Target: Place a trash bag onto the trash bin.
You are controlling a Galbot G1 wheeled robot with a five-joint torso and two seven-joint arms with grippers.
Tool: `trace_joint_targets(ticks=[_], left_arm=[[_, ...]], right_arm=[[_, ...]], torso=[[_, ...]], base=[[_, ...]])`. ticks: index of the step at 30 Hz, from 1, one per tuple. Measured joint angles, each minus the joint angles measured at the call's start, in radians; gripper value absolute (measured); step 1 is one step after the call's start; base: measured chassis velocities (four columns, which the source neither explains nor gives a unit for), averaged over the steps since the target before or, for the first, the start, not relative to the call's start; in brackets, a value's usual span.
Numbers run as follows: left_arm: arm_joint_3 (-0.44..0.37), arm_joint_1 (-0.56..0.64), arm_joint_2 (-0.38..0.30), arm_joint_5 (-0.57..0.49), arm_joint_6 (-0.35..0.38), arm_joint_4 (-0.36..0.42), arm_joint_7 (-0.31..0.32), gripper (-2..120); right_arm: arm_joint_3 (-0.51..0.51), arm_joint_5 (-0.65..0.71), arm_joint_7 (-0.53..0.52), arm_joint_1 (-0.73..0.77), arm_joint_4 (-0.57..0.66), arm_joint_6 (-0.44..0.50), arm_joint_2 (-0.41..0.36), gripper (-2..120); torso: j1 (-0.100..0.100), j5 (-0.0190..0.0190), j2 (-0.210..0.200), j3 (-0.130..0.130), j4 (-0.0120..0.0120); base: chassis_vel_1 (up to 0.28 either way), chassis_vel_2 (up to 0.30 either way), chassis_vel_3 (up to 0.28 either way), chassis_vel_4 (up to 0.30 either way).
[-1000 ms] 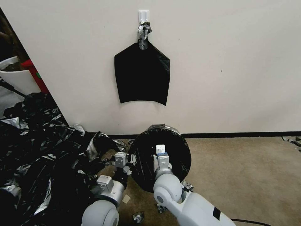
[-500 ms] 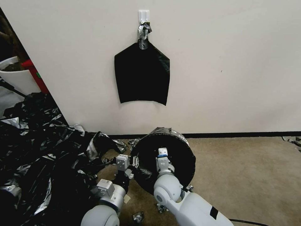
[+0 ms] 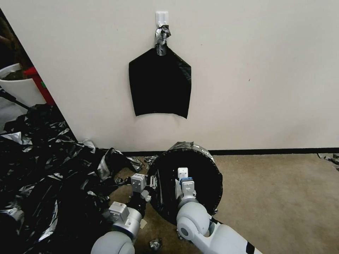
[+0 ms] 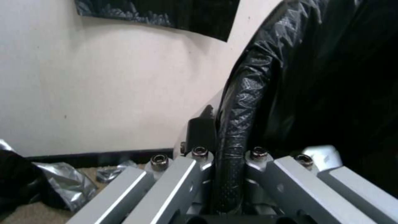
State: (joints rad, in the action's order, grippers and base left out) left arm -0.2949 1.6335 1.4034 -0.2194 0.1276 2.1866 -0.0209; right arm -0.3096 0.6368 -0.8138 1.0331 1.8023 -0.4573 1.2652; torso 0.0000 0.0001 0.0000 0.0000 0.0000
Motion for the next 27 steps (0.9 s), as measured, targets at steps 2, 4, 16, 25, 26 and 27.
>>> trace_joint_targets(ticks=[2, 4, 16, 25, 26, 27], left_arm=[[0.000, 0.000, 0.000, 0.000, 0.000, 0.001, -0.001, 3], [0.001, -0.001, -0.002, 0.000, 0.001, 0.003, -0.003, 3], [0.001, -0.024, -0.004, -0.006, 0.032, -0.014, 0.021, 3], [-0.013, -0.080, -0.013, -0.023, 0.142, -0.073, 0.122, 3], [-0.015, -0.092, -0.014, -0.037, 0.161, -0.082, 0.139, 3], [-0.016, -0.109, -0.016, -0.059, 0.187, -0.095, 0.162, 3]], right_arm=[[0.000, 0.006, -0.007, -0.004, -0.004, -0.017, 0.000, 0], [0.000, 0.001, -0.021, -0.012, -0.013, -0.054, 0.000, 0], [0.014, -0.308, 0.086, 0.012, -0.011, 0.033, -0.023, 0], [0.035, -0.351, 0.249, 0.143, 0.200, 0.084, -0.125, 30], [0.047, -0.353, 0.264, 0.156, 0.229, 0.089, -0.133, 36], [0.064, -0.359, 0.285, 0.173, 0.265, 0.102, -0.142, 40]], torso=[[0.000, 0.0000, 0.000, 0.000, 0.0000], [0.000, -0.0001, 0.000, 0.000, 0.0001], [0.000, 0.0000, 0.000, 0.000, 0.0001], [0.000, -0.0001, 0.000, 0.000, 0.0000], [0.000, 0.0000, 0.000, 0.000, 0.0000], [0.000, -0.0001, 0.000, 0.000, 0.0000]], base=[[0.000, 0.000, 0.000, 0.000], [0.000, 0.000, 0.000, 0.000], [0.000, 0.000, 0.000, 0.000], [0.000, 0.000, 0.000, 0.000], [0.000, 0.000, 0.000, 0.000], [0.000, 0.000, 0.000, 0.000]])
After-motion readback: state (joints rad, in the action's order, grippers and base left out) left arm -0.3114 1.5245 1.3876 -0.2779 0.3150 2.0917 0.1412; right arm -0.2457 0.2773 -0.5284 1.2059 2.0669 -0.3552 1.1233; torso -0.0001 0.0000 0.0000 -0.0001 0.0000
